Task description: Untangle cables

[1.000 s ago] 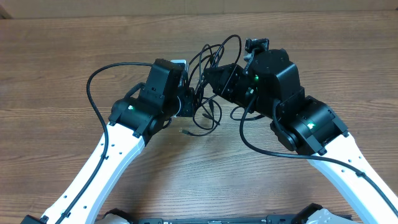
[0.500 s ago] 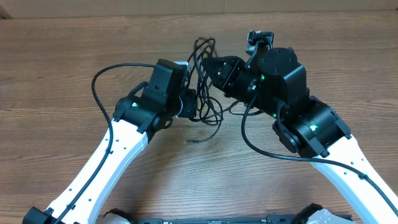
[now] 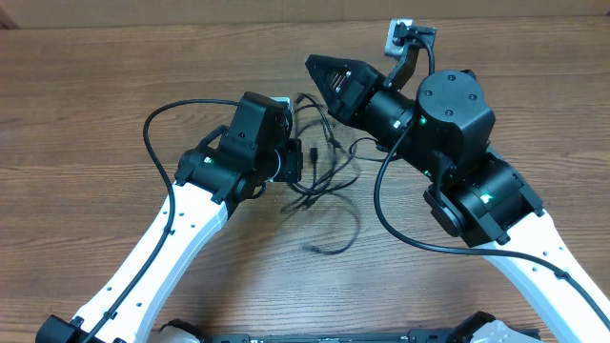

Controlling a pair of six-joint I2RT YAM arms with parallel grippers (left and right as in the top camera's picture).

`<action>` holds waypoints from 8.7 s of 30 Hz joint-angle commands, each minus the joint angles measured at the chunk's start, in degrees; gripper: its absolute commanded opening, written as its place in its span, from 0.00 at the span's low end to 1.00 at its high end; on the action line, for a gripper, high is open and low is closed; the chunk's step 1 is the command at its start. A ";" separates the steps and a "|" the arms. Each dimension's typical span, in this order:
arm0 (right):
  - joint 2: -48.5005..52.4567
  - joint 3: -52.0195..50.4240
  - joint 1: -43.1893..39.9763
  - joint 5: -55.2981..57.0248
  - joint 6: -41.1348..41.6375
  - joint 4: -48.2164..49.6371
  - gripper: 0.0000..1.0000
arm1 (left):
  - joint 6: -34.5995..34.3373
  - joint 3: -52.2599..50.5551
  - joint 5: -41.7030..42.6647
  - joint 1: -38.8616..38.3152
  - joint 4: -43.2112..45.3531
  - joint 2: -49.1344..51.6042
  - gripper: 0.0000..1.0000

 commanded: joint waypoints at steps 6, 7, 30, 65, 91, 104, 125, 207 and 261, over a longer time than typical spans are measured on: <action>-1.53 0.96 -2.91 0.94 -0.70 -7.54 0.04 | 0.79 -0.76 0.28 -0.11 -0.26 0.52 0.05; -1.53 0.96 -3.45 1.25 -0.96 -9.66 0.04 | 0.92 -0.76 0.28 -0.11 -0.24 0.52 0.05; 4.72 0.85 -8.92 1.55 -1.97 -42.47 0.71 | 2.89 -0.72 9.84 -0.11 3.23 -0.17 0.07; 16.06 0.81 2.62 0.09 1.53 -35.32 0.57 | 4.59 1.73 7.15 -0.09 0.83 -18.51 0.06; 8.83 0.98 -5.22 -4.74 -0.42 -23.34 0.04 | 1.73 2.10 -7.45 -0.02 -7.74 -18.56 0.04; -1.46 0.98 -12.76 -20.81 -2.10 -26.86 0.04 | -0.02 1.79 -9.88 -0.02 -6.54 -9.27 0.04; -10.82 0.98 -16.20 -29.14 -3.65 -21.40 0.04 | 0.04 1.79 -15.69 0.02 -3.98 4.22 0.04; -5.92 0.90 -35.23 -30.25 -39.67 -56.39 0.94 | 10.97 24.87 17.51 8.61 -17.88 -5.14 0.16; 38.32 0.90 0.48 -24.55 -76.91 -9.84 0.04 | -14.01 31.58 0.11 6.67 -33.42 -8.04 0.22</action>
